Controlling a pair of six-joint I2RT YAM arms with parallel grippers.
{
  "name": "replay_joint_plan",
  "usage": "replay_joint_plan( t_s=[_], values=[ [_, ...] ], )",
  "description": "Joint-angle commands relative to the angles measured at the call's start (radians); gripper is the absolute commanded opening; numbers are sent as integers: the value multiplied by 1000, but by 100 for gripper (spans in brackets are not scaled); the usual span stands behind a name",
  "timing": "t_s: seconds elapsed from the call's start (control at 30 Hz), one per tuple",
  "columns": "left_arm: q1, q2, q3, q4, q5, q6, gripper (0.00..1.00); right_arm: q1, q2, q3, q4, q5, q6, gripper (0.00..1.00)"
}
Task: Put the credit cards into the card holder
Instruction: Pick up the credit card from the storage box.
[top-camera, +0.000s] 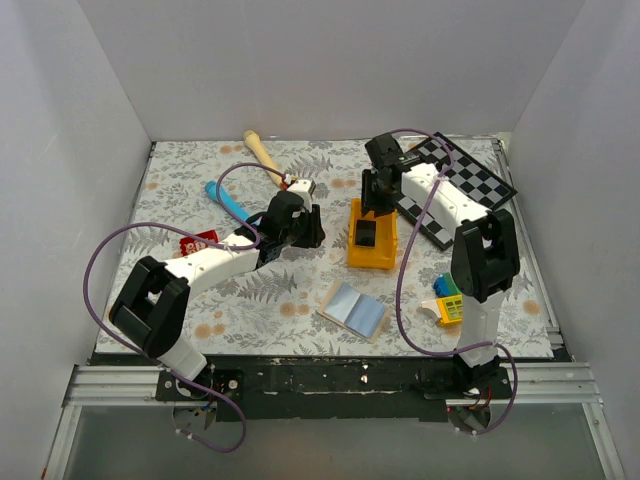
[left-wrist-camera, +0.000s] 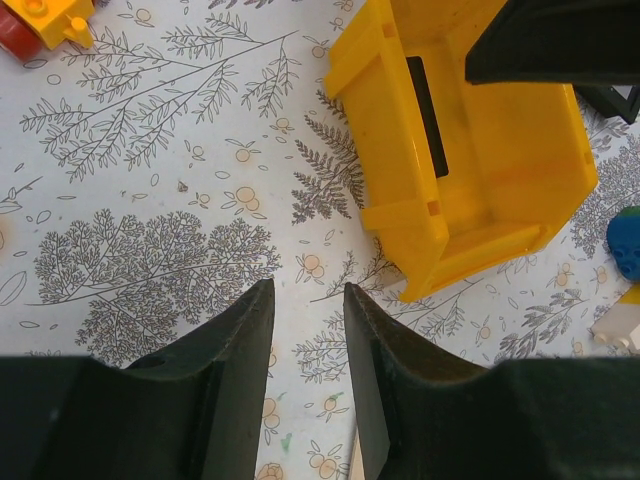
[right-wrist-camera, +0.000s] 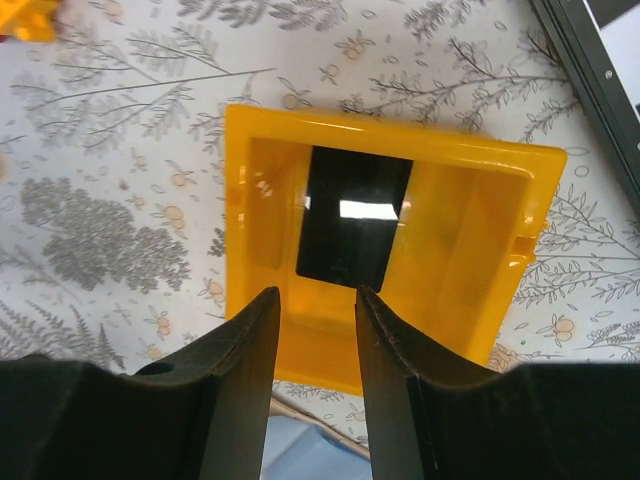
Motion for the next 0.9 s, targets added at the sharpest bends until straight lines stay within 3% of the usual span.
replay_joint_plan(
  t_s=[0.0, 0.23, 0.87],
  values=[
    [6, -63, -10, 0, 1, 1, 34, -6, 35, 48, -73, 90, 59, 45],
    [4, -77, -19, -3, -13, 11, 35, -6, 76, 39, -76, 113, 74, 52],
    [6, -72, -10, -14, 4, 8, 35, -6, 167, 53, -97, 136, 100, 51]
  ],
)
